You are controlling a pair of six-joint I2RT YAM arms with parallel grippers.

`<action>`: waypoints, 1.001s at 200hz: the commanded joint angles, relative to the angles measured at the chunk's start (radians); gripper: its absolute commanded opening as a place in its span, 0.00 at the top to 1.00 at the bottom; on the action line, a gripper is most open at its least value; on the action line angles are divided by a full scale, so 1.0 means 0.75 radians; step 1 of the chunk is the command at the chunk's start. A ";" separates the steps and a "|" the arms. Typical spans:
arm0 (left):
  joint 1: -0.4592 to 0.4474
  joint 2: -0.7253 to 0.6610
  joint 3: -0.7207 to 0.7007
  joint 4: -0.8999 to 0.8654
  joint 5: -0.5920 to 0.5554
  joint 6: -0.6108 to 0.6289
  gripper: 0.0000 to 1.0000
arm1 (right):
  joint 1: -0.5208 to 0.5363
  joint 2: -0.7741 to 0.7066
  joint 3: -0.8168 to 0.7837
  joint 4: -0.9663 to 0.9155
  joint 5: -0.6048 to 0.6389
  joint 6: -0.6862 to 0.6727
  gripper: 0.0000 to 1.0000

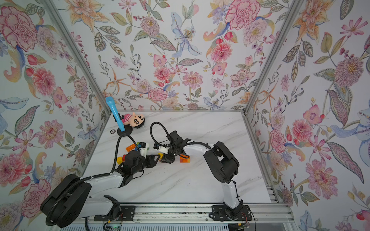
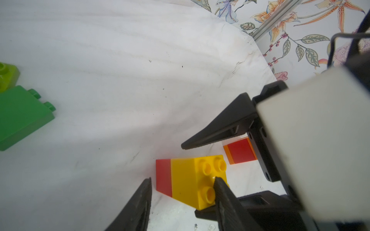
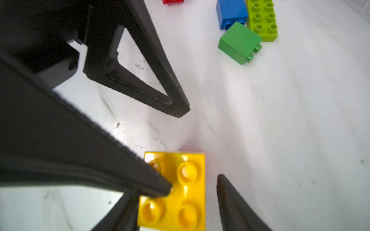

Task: Assemble the letter p with lego
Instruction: Assemble the lego brick with the lego brick.

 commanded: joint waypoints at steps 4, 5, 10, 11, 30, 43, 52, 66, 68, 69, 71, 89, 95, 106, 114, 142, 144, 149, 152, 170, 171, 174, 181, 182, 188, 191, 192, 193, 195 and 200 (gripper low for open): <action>-0.017 -0.027 0.001 -0.149 -0.014 0.026 0.42 | -0.007 -0.086 -0.044 0.059 -0.030 0.017 0.37; -0.018 -0.028 0.001 -0.150 -0.014 0.025 0.42 | -0.008 -0.088 -0.045 0.060 -0.030 0.018 0.37; -0.017 -0.034 0.003 -0.152 -0.018 0.024 0.40 | -0.012 -0.095 -0.051 0.069 -0.032 0.022 0.35; -0.017 -0.035 0.003 -0.152 -0.017 0.024 0.40 | -0.013 -0.096 -0.053 0.069 -0.032 0.024 0.35; -0.017 -0.039 0.023 -0.160 -0.020 0.020 0.38 | -0.024 -0.116 -0.070 0.088 -0.036 0.029 0.34; -0.017 -0.029 0.038 -0.162 -0.016 0.022 0.38 | -0.030 -0.118 -0.074 0.096 -0.042 0.033 0.34; -0.017 -0.022 0.046 -0.158 -0.015 0.020 0.37 | -0.031 -0.116 -0.073 0.095 -0.054 0.034 0.36; -0.017 -0.007 0.062 -0.152 -0.015 0.020 0.37 | -0.031 -0.109 -0.068 0.096 -0.068 0.038 0.39; -0.017 -0.004 0.065 -0.151 -0.015 0.020 0.37 | -0.030 -0.107 -0.065 0.095 -0.070 0.039 0.39; -0.017 -0.002 0.067 -0.150 -0.014 0.020 0.37 | -0.031 -0.107 -0.064 0.096 -0.072 0.040 0.40; -0.017 0.001 0.070 -0.150 -0.013 0.020 0.37 | -0.030 -0.105 -0.063 0.096 -0.074 0.041 0.40; -0.017 0.030 0.100 -0.150 -0.003 0.020 0.37 | -0.031 -0.094 -0.056 0.103 -0.088 0.045 0.43; -0.017 0.038 0.107 -0.148 0.000 0.015 0.37 | -0.031 -0.092 -0.052 0.101 -0.088 0.047 0.45; -0.018 0.044 0.118 -0.149 0.000 0.013 0.37 | -0.032 -0.092 -0.054 0.102 -0.086 0.048 0.45; -0.017 0.046 0.123 -0.148 -0.002 0.013 0.37 | -0.036 -0.092 -0.055 0.102 -0.080 0.049 0.45; -0.017 0.043 0.138 -0.162 -0.007 0.023 0.37 | -0.041 -0.086 -0.052 0.102 -0.087 0.049 0.48; -0.017 0.044 0.138 -0.165 -0.007 0.023 0.37 | -0.041 -0.086 -0.052 0.103 -0.087 0.050 0.48; -0.017 0.041 0.138 -0.171 -0.011 0.025 0.37 | -0.041 -0.084 -0.050 0.101 -0.088 0.050 0.48; -0.017 0.038 0.139 -0.174 -0.014 0.025 0.37 | -0.041 -0.084 -0.051 0.102 -0.088 0.050 0.48; -0.016 0.009 0.131 -0.183 -0.025 0.026 0.34 | -0.040 -0.089 -0.060 0.121 -0.080 0.060 0.45; -0.016 0.007 0.130 -0.184 -0.025 0.026 0.34 | -0.041 -0.089 -0.062 0.123 -0.079 0.060 0.45; -0.017 0.001 0.129 -0.184 -0.026 0.025 0.34 | -0.041 -0.092 -0.063 0.126 -0.079 0.062 0.44; -0.019 -0.012 0.124 -0.188 -0.027 0.026 0.33 | -0.042 -0.094 -0.064 0.131 -0.076 0.063 0.43; -0.018 -0.014 0.124 -0.188 -0.027 0.026 0.33 | -0.042 -0.094 -0.064 0.131 -0.074 0.063 0.43; -0.017 -0.023 0.123 -0.192 -0.030 0.026 0.33 | -0.039 -0.096 -0.067 0.133 -0.070 0.065 0.43; -0.017 -0.027 0.122 -0.194 -0.029 0.025 0.33 | -0.039 -0.096 -0.067 0.133 -0.066 0.066 0.42; -0.017 -0.028 0.122 -0.194 -0.029 0.026 0.33 | -0.038 -0.097 -0.066 0.133 -0.066 0.065 0.42; -0.017 -0.030 0.122 -0.196 -0.030 0.026 0.33 | -0.038 -0.097 -0.065 0.133 -0.064 0.064 0.42; -0.017 -0.034 0.122 -0.196 -0.030 0.026 0.33 | -0.038 -0.098 -0.064 0.132 -0.062 0.064 0.42; -0.018 -0.043 0.121 -0.198 -0.030 0.025 0.33 | -0.038 -0.100 -0.066 0.133 -0.058 0.068 0.42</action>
